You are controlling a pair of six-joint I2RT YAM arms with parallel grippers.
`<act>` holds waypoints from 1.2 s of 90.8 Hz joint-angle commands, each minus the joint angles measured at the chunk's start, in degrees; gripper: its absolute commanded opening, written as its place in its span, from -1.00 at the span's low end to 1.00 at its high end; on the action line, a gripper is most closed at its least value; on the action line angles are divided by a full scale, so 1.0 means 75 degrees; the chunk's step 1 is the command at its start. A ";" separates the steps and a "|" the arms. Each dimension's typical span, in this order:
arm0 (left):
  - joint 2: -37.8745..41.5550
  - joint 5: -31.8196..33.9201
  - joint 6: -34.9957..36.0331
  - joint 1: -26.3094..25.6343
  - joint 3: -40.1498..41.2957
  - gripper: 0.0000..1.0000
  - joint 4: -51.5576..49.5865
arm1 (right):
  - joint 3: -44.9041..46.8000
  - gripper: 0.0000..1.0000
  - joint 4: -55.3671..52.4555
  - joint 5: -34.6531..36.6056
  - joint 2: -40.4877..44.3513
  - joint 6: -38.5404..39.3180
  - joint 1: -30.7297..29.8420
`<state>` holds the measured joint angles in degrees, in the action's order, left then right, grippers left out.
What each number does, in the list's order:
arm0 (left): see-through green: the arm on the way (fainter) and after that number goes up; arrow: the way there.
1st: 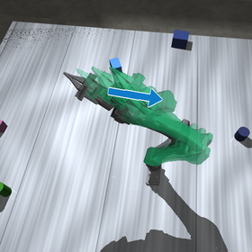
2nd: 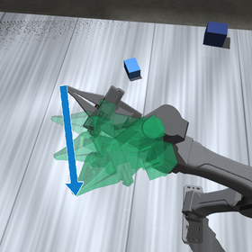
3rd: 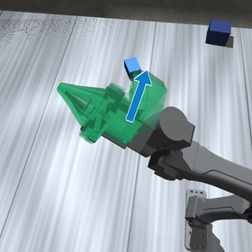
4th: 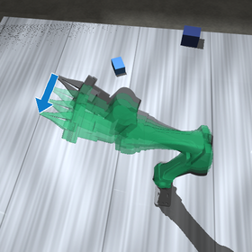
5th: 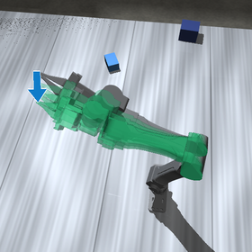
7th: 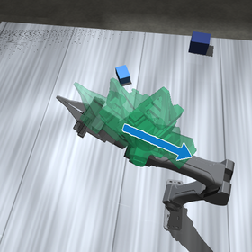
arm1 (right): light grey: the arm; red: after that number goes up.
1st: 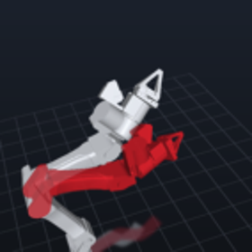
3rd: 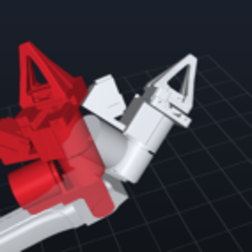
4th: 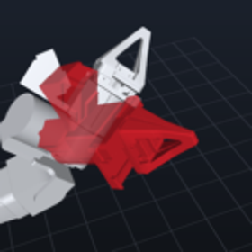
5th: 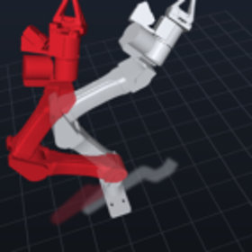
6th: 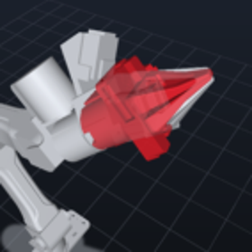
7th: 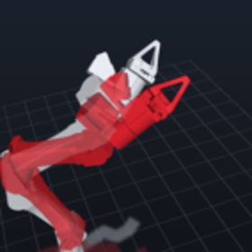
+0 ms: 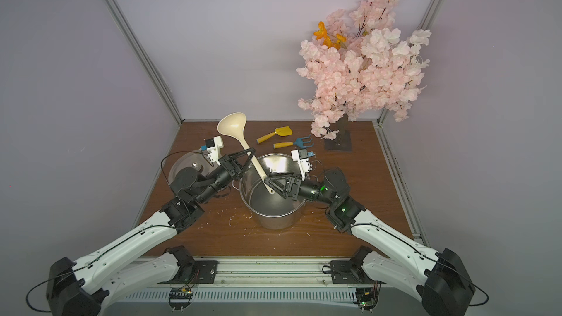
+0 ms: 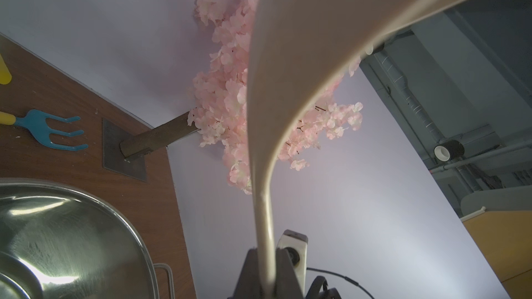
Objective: Stir the soup with a spoon
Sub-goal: Adjust the spoon.
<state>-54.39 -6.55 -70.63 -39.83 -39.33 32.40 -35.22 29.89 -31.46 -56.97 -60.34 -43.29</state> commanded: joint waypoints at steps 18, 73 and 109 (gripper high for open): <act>-0.0058 0.0547 -0.0676 0.0073 0.0433 -1.00 0.1639 | 0.0462 0.19 0.2254 0.1603 -0.0255 -0.1087 -0.0510; -0.0252 0.0647 -0.0883 0.0073 0.0932 -1.00 0.2394 | 0.0126 -0.34 0.2544 0.2398 -0.0984 -0.1172 -0.0978; -0.0212 0.0663 -0.0883 0.0073 0.1155 -0.93 0.2371 | 0.0206 -0.97 0.2508 0.2661 -0.0878 -0.1149 -0.0978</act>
<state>-56.34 -1.23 -79.29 -39.83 -31.73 48.95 -33.23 48.29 -13.54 -64.49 -69.21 -50.52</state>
